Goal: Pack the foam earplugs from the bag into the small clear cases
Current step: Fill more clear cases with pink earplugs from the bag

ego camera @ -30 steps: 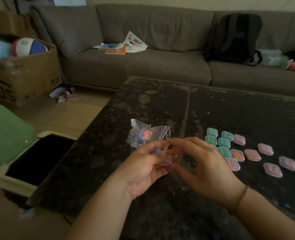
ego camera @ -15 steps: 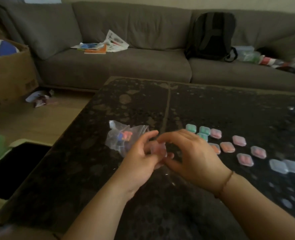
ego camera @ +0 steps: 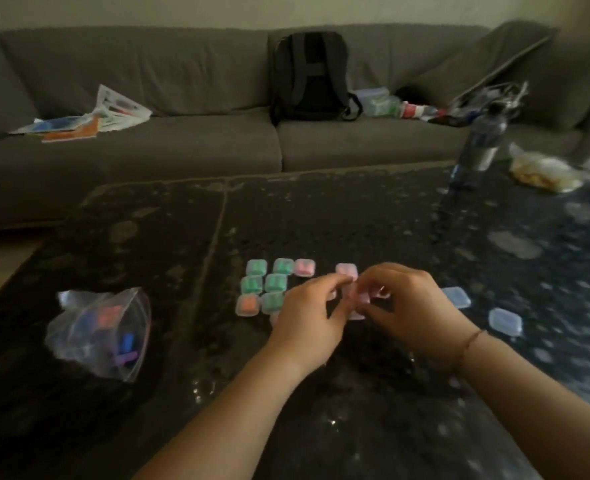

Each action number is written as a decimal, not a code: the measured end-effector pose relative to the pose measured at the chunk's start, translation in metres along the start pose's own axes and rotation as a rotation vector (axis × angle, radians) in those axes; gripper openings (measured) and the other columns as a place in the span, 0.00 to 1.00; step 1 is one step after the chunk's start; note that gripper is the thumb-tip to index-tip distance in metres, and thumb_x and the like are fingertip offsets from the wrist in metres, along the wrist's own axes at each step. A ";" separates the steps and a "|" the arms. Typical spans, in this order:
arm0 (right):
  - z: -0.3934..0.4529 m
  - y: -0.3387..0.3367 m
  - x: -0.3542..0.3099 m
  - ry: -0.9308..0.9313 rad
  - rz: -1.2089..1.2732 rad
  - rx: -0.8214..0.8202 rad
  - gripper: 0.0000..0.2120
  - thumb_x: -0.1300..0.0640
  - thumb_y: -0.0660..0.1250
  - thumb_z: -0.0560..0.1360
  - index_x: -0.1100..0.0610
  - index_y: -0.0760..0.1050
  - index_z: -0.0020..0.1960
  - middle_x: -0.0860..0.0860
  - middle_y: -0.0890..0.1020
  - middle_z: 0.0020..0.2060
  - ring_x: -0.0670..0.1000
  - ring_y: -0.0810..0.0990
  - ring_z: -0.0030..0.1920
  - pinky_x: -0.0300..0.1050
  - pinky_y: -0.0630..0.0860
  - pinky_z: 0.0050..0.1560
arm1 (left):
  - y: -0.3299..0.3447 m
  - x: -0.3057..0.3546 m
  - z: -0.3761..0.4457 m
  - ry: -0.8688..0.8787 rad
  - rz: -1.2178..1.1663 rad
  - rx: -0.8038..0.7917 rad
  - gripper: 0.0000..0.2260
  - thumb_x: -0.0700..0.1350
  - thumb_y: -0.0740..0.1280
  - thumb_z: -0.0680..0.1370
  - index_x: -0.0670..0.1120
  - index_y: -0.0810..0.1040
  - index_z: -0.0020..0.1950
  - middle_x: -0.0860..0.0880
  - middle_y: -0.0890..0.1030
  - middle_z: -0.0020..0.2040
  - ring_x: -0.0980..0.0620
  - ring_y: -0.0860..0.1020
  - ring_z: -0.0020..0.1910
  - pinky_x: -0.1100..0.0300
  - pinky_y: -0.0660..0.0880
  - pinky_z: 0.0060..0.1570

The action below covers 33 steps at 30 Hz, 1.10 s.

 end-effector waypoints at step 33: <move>0.025 -0.012 -0.066 -0.202 0.202 0.104 0.13 0.52 0.70 0.71 0.49 0.76 0.55 0.45 0.78 0.50 0.45 0.75 0.55 0.49 0.75 0.55 | -0.032 -0.006 -0.013 -0.492 -1.085 -0.138 0.20 0.55 0.58 0.82 0.46 0.87 0.53 0.43 0.86 0.47 0.51 0.84 0.37 0.56 0.79 0.34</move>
Point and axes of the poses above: each hand's wrist, its own z-axis towards the middle knuckle, its own y-axis out of the palm, x = y × z, the point moved 7 cm from there along z, towards the middle knuckle
